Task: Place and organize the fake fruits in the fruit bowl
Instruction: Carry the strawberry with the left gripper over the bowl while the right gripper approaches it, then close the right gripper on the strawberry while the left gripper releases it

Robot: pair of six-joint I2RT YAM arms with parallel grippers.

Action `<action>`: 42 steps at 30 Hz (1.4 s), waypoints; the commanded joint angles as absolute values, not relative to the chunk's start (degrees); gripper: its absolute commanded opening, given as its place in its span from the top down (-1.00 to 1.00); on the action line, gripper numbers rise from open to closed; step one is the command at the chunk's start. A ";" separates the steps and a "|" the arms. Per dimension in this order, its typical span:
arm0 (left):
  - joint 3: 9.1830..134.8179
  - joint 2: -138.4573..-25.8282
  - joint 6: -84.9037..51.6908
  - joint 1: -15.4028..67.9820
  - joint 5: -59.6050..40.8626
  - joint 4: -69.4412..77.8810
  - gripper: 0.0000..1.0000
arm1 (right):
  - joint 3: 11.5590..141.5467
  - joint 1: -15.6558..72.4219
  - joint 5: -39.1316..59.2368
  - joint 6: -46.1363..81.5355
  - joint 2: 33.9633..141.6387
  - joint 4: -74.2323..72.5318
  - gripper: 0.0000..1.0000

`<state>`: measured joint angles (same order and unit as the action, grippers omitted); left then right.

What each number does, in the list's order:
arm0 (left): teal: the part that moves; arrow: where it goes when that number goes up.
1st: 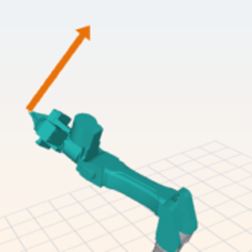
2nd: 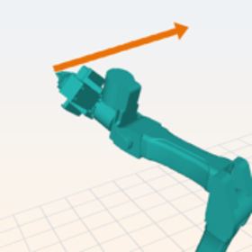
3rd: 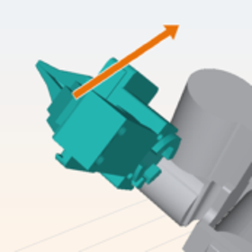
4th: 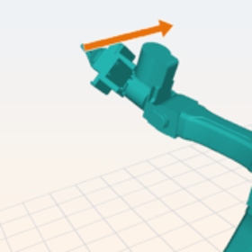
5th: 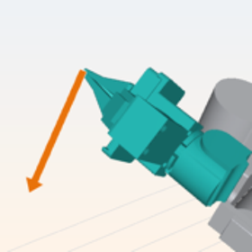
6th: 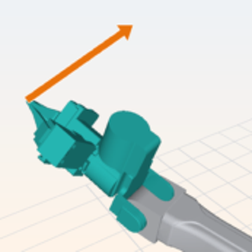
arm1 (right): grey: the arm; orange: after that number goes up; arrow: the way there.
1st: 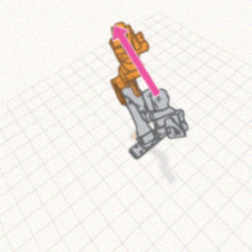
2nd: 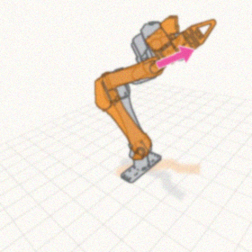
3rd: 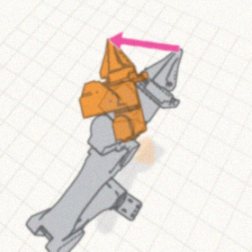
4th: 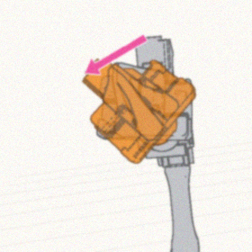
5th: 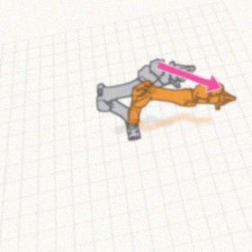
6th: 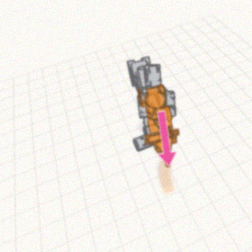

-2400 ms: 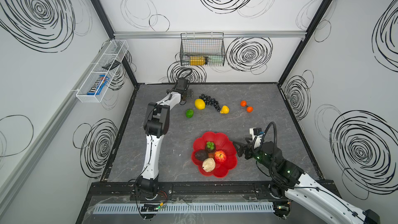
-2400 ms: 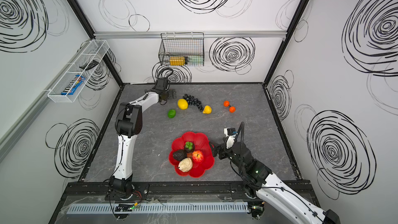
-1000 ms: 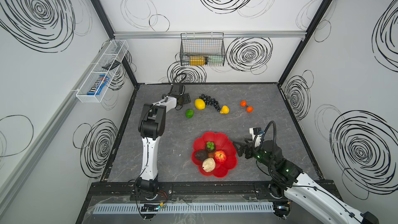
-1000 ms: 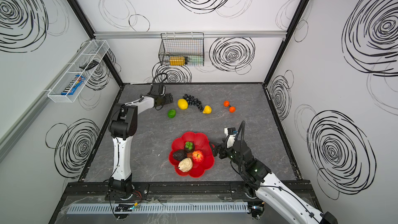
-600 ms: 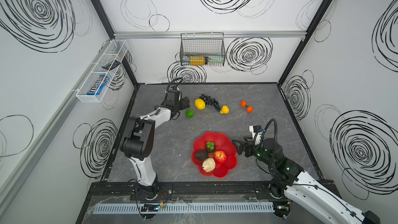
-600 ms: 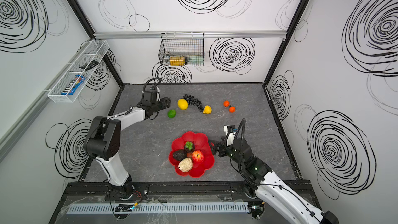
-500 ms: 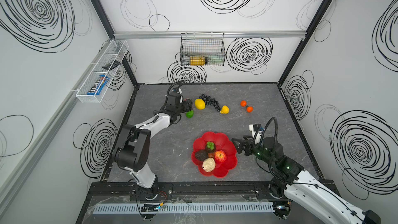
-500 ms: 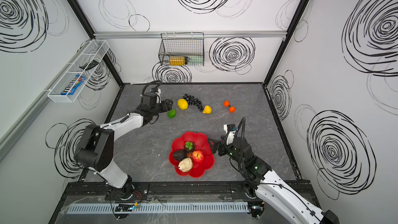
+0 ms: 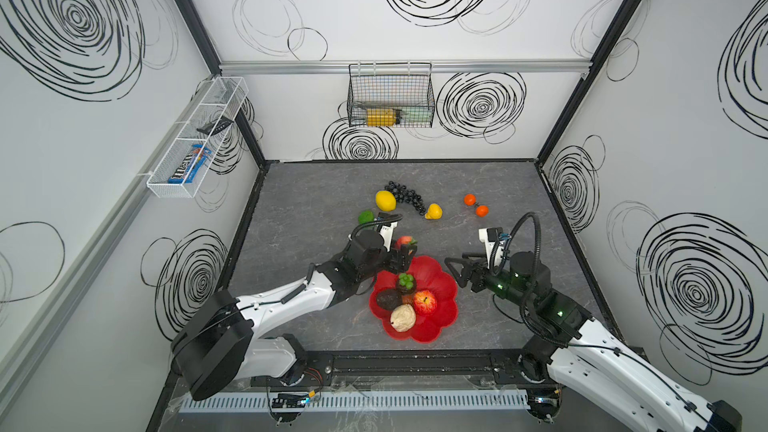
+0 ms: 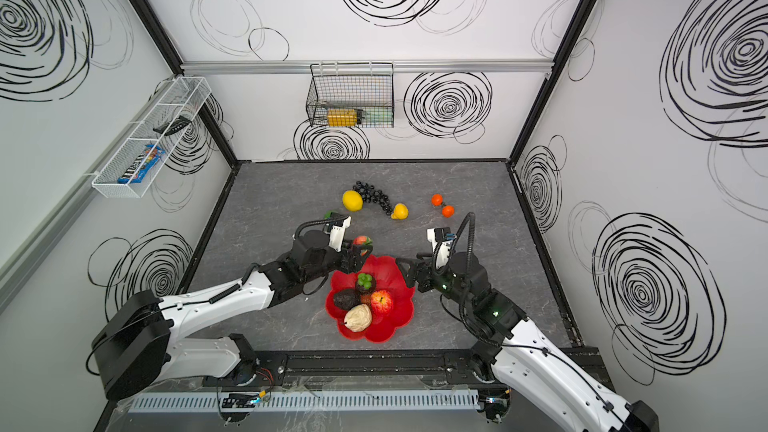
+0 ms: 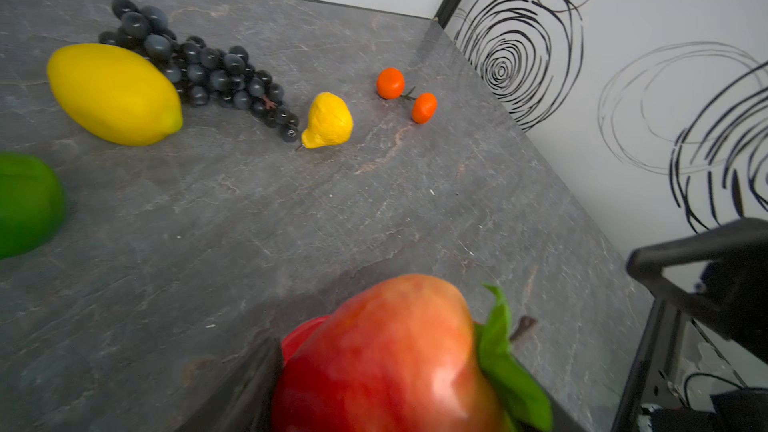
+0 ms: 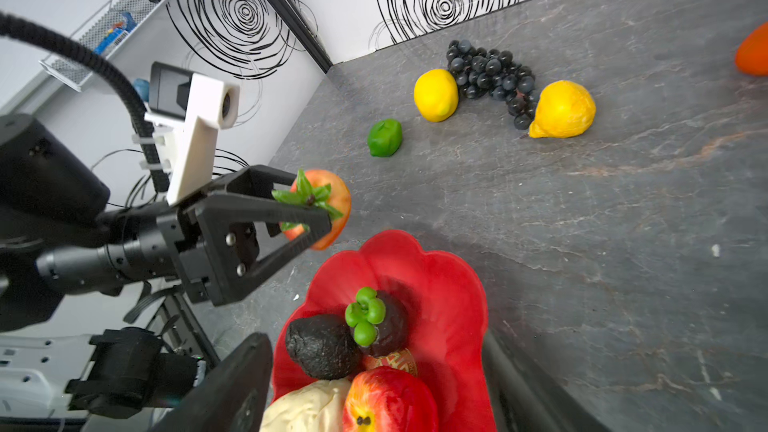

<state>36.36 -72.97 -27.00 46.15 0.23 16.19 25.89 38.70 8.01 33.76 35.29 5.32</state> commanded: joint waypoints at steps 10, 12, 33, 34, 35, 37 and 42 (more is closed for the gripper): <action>34.63 -72.84 -25.84 54.33 5.56 23.64 -0.48 | 29.58 42.24 12.60 38.67 40.29 0.62 -0.06; 34.60 -73.33 -25.75 54.95 5.54 23.92 -0.49 | 30.05 43.29 11.84 38.58 41.17 0.60 0.03; 35.02 -75.23 -25.05 57.85 6.16 24.39 -0.48 | 30.55 46.83 7.49 38.76 44.11 1.35 0.43; 34.98 -75.23 -25.05 57.83 6.16 24.35 -0.48 | 30.41 46.87 7.84 38.82 44.21 1.08 0.45; 34.98 -75.16 -25.05 57.83 6.22 24.37 -0.48 | 30.50 46.93 7.68 38.85 44.30 1.22 0.45; 34.89 -75.06 -25.05 57.83 6.24 24.39 -0.48 | 30.59 46.94 7.56 38.68 44.52 1.67 0.46; 34.98 -75.32 -25.05 57.84 6.24 24.39 -0.48 | 30.32 46.88 8.40 38.84 44.88 0.97 0.52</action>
